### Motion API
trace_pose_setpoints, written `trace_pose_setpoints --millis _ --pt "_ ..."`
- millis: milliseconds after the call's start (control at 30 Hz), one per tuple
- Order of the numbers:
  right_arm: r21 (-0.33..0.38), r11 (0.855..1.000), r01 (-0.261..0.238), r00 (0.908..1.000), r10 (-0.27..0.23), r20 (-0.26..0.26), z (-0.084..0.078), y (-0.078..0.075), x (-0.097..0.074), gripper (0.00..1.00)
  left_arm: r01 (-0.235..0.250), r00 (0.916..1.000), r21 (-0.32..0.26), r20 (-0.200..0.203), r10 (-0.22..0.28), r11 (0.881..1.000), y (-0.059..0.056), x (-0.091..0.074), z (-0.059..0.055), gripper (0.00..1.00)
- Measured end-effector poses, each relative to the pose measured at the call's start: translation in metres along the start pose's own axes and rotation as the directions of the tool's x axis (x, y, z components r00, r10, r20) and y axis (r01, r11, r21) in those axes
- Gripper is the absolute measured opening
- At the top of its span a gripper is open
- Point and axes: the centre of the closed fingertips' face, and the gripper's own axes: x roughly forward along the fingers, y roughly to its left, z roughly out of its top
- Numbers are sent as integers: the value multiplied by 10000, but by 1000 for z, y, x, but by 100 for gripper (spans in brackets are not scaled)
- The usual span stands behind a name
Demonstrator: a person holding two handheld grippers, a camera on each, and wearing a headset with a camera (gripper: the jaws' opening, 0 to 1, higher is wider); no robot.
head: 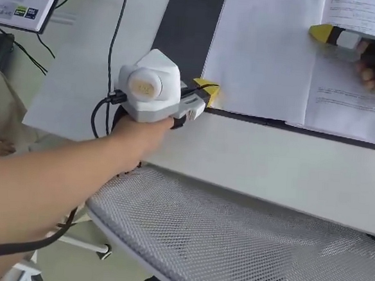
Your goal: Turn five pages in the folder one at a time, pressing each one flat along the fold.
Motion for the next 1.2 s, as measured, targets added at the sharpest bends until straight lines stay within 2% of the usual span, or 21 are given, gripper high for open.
trace_pose_setpoints --millis 133,433,600,867,1033,1200 --pt "203 9998 -55 10000 54 27 -7 6 -7 0 21 10000 -2 18 -21 10000 -1 0 0 0" --pt "213 9987 -462 9976 473 -505 -40 29 -20 0 3 10000 -47 4 -3 10000 -2 -1 1 0" --pt "205 9974 -691 9934 707 -908 -57 42 -30 0 8 10000 -15 8 -8 10000 -2 -1 1 0" --pt "351 9955 -877 9891 912 -1155 -77 63 -46 0 -6 10000 23 -7 6 10000 -2 -1 0 0" --pt "290 9926 -1177 9776 1209 -1724 -96 82 -57 0 9 10000 -14 2 -9 10000 -2 -1 0 0" --pt "422 9908 -1286 9738 1342 -1836 -107 93 -65 0 12 10000 -19 4 -12 10000 -2 -1 0 0"
